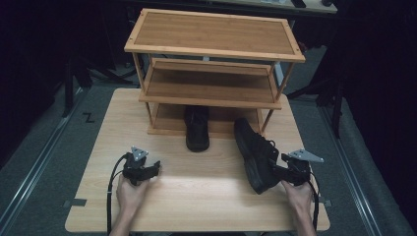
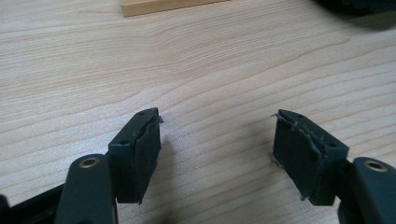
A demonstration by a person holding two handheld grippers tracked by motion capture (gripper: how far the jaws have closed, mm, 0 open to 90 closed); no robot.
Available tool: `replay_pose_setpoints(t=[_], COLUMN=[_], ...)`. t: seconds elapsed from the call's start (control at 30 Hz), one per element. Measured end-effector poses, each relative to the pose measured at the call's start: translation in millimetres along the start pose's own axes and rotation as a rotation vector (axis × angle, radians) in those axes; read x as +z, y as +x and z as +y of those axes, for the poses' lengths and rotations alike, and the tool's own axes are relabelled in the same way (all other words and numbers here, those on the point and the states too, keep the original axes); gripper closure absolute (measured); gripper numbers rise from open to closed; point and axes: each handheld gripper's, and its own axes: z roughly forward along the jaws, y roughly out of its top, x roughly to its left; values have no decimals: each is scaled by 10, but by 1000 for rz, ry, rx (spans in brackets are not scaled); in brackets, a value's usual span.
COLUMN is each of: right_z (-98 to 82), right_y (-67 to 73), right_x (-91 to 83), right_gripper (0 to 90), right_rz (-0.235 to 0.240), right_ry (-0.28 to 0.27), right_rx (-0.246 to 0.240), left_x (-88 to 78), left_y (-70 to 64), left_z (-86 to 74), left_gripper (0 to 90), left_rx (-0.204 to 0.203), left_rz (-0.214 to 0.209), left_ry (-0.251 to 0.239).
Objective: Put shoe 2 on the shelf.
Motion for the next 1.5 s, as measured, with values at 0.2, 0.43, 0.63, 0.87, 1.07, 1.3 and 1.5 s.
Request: replay_pose_setpoints(t=[0.2, 0.43, 0.63, 0.87, 1.07, 1.3, 1.5], right_z=[62, 86, 134, 163, 155, 153, 220], right_y=[142, 254, 381, 627, 752, 784, 813], right_x=[31, 68, 78, 122, 184, 192, 103], right_gripper=[389, 384, 370, 369, 372, 374, 385], right_rz=[10, 45, 56, 51, 73, 72, 93], right_ry=[33, 33, 33, 43, 55, 56, 34], right_rx=[-16, -11, -41, -63, -68, -68, -85], left_x=[0, 1, 1, -2, -3, -3, -4], left_y=[-3, -5, -4, -13, -15, -17, -19], left_z=[1, 1, 1, -3, -4, -4, -5], left_gripper=[318, 314, 313, 311, 308, 308, 308], left_rx=[3, 5, 5, 5, 7, 7, 5], left_rz=[-1, -1, -2, -1, -2, 0, 1], left_ry=[2, 2, 2, 3, 3, 3, 3])
